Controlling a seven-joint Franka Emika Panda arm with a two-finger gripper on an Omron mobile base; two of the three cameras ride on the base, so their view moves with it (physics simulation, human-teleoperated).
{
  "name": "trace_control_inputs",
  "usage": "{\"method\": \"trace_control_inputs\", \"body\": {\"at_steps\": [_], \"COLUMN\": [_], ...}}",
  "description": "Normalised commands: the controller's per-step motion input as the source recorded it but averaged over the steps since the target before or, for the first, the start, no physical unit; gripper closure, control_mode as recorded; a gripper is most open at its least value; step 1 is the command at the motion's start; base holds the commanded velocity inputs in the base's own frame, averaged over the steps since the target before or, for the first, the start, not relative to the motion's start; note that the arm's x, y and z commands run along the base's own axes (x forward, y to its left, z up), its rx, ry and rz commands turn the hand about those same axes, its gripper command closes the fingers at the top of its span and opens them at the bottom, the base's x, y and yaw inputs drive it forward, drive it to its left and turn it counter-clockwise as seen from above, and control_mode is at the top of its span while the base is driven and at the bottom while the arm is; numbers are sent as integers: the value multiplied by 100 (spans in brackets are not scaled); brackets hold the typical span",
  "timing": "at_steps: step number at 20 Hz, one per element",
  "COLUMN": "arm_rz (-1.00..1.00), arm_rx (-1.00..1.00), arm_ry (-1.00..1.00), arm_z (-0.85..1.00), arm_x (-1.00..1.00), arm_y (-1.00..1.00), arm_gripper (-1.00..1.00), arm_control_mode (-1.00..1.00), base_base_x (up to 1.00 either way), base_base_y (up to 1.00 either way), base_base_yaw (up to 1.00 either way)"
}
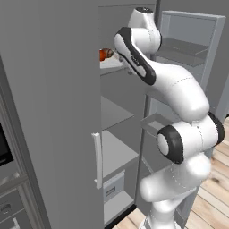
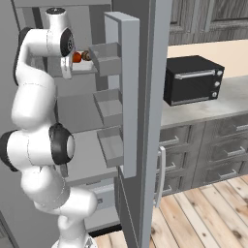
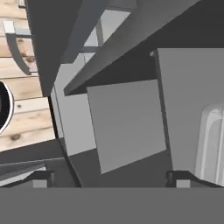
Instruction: Take the tomato and potato out of the freezer and place them in the tupperware container on the counter. Then put the tupperware containing the vegetables back in the freezer.
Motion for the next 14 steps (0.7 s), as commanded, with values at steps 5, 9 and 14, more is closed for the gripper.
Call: {"method": "trace_control_inputs", "body": {"at_steps": [5, 9, 14], "arm_rz": [-1, 0, 0], "arm_rx": [0, 1, 4], "arm_ry": [-15, -3, 0], "arm_z": [0, 15, 30], "arm_x": [-100, -100, -100], "arm_y": [-15, -11, -10], "arm_gripper": [-100, -100, -100], "arm_control_mode": [-100, -100, -100], "base_base_x": [0, 0, 0], "base_base_y": [0, 0, 0], "base_base_yaw": [0, 0, 0]}}
